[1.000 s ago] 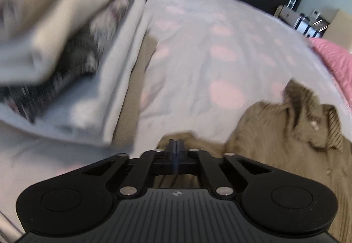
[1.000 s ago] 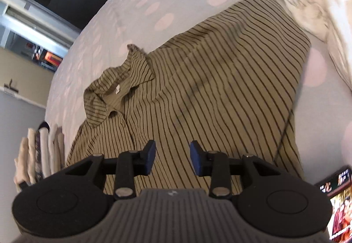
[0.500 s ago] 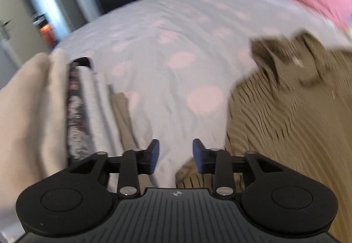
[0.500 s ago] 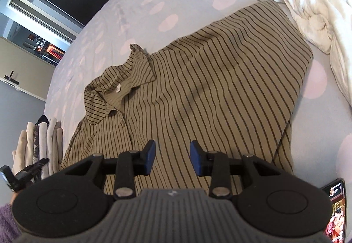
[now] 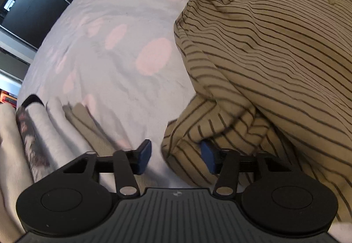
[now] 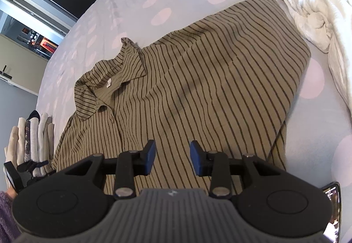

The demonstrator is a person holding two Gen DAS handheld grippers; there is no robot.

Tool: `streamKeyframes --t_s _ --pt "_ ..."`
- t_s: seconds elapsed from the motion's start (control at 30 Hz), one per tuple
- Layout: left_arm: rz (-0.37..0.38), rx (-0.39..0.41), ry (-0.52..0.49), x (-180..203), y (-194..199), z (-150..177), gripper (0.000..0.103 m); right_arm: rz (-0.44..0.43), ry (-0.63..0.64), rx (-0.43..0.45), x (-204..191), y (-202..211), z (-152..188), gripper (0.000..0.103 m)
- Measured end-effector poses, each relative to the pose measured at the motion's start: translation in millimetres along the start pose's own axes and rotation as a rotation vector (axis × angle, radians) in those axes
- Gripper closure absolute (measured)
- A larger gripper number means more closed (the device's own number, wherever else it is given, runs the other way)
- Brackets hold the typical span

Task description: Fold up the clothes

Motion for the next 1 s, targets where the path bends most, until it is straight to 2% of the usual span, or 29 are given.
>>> streamKeyframes --t_s 0.03,0.1,0.13,0.17,0.23,0.37,0.47,0.57,0.67,0.77,0.9,0.93,1.0 --pt "0.014 0.004 0.012 0 -3 -2 0.074 0.001 0.002 -0.004 -1 -1 1 0.064" --pt "0.043 0.007 0.036 1 -7 -7 0.084 0.004 0.007 -0.011 -3 -4 3 0.064" --pt "0.060 0.005 0.048 2 -7 -9 0.096 0.004 0.008 -0.015 -4 -5 4 0.064" --pt "0.076 0.004 0.061 3 -8 -12 0.102 0.006 0.009 -0.017 -4 -5 4 0.064" --pt "0.085 0.027 0.123 0 1 -18 0.103 0.008 0.008 -0.019 -3 -6 5 0.064" --pt "0.046 0.048 0.373 -38 30 -31 0.103 0.021 0.014 -0.018 -1 -5 5 0.064" --pt "-0.027 0.035 0.596 -82 50 -32 0.103 0.029 0.016 -0.028 0 -7 8 0.064" --pt "-0.154 0.001 0.695 -121 58 -31 0.103 0.030 0.010 -0.027 1 -7 9 0.064" --pt "-0.253 -0.094 0.733 -141 48 -29 0.103 0.036 0.008 -0.004 2 -4 5 0.064" --pt "-0.342 -0.175 0.661 -139 28 -31 0.103 0.043 0.000 0.013 5 -3 0 0.064" --pt "-0.377 -0.215 0.624 -133 6 -30 0.102 0.057 0.017 0.044 6 0 -8 0.064" --pt "-0.380 -0.203 0.620 -130 7 -29 0.099 0.061 0.024 0.053 6 1 -9 0.064" --pt "-0.379 -0.173 0.619 -125 12 -29 0.084 0.067 0.049 0.073 4 4 -14 0.064"
Point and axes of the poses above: each gripper's, at about its wrist camera, not at the fingertips, and y roughly against the way its jaws point, x to its right, z to its underside, the point moved 5 cm from there along -y, roughly the way its jaws point, and after that the axes turned 11 degrees about x, right-handed, at the moved point
